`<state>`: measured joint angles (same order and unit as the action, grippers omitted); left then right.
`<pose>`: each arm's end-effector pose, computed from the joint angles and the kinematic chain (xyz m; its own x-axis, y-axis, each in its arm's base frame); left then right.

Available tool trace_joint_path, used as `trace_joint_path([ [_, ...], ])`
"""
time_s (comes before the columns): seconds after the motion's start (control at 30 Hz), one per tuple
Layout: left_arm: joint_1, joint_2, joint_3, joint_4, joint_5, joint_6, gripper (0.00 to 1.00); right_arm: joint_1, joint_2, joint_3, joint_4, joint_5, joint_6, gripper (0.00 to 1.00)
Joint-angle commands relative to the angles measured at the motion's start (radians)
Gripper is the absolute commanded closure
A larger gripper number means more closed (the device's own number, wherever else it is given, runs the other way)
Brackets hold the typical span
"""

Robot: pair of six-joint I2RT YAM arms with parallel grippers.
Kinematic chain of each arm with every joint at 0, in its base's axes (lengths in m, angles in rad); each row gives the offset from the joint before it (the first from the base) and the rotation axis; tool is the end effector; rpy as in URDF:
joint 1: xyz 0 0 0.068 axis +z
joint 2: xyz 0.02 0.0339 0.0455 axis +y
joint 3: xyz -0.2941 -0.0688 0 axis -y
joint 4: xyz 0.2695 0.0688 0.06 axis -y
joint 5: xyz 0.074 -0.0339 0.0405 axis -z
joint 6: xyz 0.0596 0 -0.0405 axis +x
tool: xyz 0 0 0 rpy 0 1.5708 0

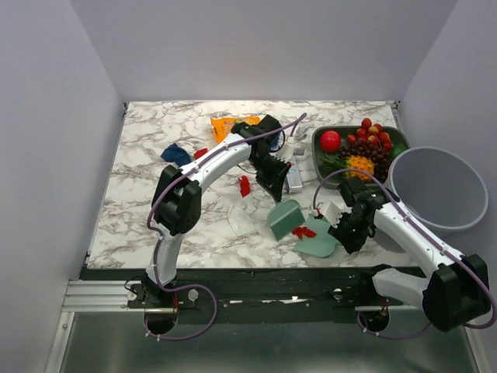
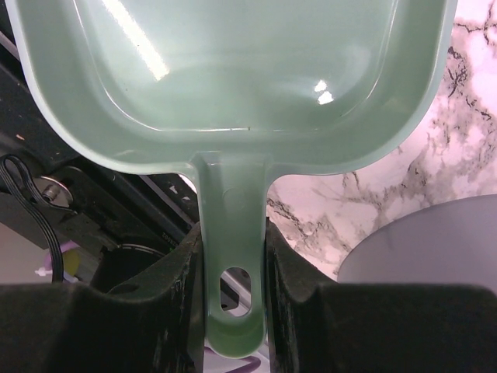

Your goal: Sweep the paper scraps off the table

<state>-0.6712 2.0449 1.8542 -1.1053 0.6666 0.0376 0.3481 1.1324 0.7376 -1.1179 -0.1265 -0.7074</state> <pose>0.3397 -0.3168 0.2667 -0.7298 0.6174 -0.2935 0.6481 0.4882 -0.5845 0.1617 0.0667 0.1986 -0.4889 -0.8632 -0.1260 -0.8723 0.4856 0.0580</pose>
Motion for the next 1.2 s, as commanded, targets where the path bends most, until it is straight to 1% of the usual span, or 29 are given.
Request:
trace_joint_path([
  [0.0,-0.053,0.086,0.17,0.033,0.184,-0.033,1.0,0.005,0.006,0.003,0.009,0.024,-0.003,0.99],
  [0.07,-0.08,0.109,0.221,0.042,0.246,-0.033,1.0,0.005,-0.002,-0.007,0.009,0.03,-0.001,0.99],
  [0.13,-0.093,0.12,0.279,0.059,0.231,-0.033,1.0,0.005,-0.013,-0.012,0.007,0.034,0.003,0.99],
  [0.27,-0.081,0.121,0.335,0.047,0.147,-0.021,1.0,-0.006,-0.02,-0.014,0.0,0.044,0.006,0.99],
  [0.3,-0.073,0.12,0.348,0.041,0.089,-0.004,1.0,-0.011,-0.023,-0.014,0.0,0.051,0.006,0.99],
  [0.53,-0.019,0.126,0.442,0.045,-0.1,0.034,1.0,-0.049,-0.034,0.003,-0.048,0.077,0.011,1.0],
  [0.6,-0.024,0.15,0.485,0.048,-0.113,0.062,1.0,-0.052,-0.04,0.002,-0.06,0.099,0.017,0.99],
  [0.73,-0.024,0.202,0.536,0.081,-0.165,0.045,1.0,-0.058,-0.051,0.006,-0.082,0.114,0.039,0.99],
  [0.93,-0.024,0.284,0.57,0.12,-0.131,0.021,1.0,-0.058,-0.042,0.023,-0.103,0.12,0.046,0.99],
  [1.0,-0.024,0.307,0.568,0.133,-0.096,0.016,1.0,-0.058,-0.039,0.023,-0.103,0.12,0.046,0.99],
  [1.17,-0.028,0.331,0.551,0.124,-0.07,0.016,1.0,-0.058,-0.036,0.017,-0.091,0.12,0.049,0.99],
])
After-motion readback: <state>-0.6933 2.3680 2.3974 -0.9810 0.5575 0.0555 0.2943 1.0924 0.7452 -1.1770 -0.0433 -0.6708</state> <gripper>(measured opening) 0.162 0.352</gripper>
